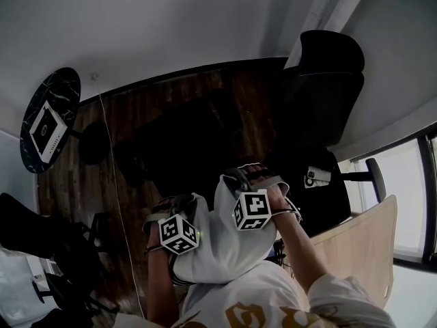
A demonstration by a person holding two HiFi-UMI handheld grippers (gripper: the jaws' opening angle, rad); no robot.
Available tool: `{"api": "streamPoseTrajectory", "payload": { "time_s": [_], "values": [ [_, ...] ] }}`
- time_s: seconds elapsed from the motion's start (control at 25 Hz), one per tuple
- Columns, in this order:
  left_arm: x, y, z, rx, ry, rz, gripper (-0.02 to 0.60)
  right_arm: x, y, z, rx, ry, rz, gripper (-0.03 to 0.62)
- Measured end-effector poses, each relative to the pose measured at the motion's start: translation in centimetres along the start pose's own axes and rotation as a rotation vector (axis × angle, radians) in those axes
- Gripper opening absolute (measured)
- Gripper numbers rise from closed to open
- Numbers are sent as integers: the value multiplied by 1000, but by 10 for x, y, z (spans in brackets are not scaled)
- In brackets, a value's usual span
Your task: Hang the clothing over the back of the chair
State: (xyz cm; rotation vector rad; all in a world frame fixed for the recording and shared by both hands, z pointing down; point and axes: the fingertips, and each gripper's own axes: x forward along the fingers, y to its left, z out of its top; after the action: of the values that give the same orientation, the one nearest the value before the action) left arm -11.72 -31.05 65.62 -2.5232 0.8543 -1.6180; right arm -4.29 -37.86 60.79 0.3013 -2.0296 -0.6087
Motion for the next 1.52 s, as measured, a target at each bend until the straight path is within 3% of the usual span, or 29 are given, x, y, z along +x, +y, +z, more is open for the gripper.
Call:
{"api": "streamPoseTrajectory", "payload": {
  "time_s": [0.28, 0.52, 0.68, 0.88, 0.96, 1.0, 1.2, 1.32, 1.44, 1.52],
  "values": [
    [-3, 0, -4, -84, -28, -17, 32, -2, -6, -1, 72, -11, 22, 82],
    [-20, 5, -8, -221, -101, -51, 59, -19, -10, -9, 203, 19, 149, 118],
    [-27, 8, -13, -250, -89, -67, 75, -36, -12, -15, 282, 11, 206, 173],
    [-43, 10, -28, -329, -69, -113, 157, -54, -18, -16, 332, -7, 159, 161],
    [-49, 13, -33, -349, -70, -94, 263, -60, -19, -16, 354, -10, 131, 164],
    [-52, 14, -34, -356, -75, -84, 282, -65, -21, -17, 365, -11, 109, 163],
    [-79, 25, -25, -417, -168, -21, 285, -102, -30, -6, 471, -86, 1, 163],
    [-106, 38, -6, -449, -278, 40, 198, -129, -21, 11, 566, -176, -26, 161],
    [-135, 44, 1, -360, -299, 187, 31, -153, -10, 23, 619, -223, -81, 120],
    [-159, 44, 8, -342, -327, 265, 21, -172, -4, 29, 672, -257, -129, 80]
  ]
}}
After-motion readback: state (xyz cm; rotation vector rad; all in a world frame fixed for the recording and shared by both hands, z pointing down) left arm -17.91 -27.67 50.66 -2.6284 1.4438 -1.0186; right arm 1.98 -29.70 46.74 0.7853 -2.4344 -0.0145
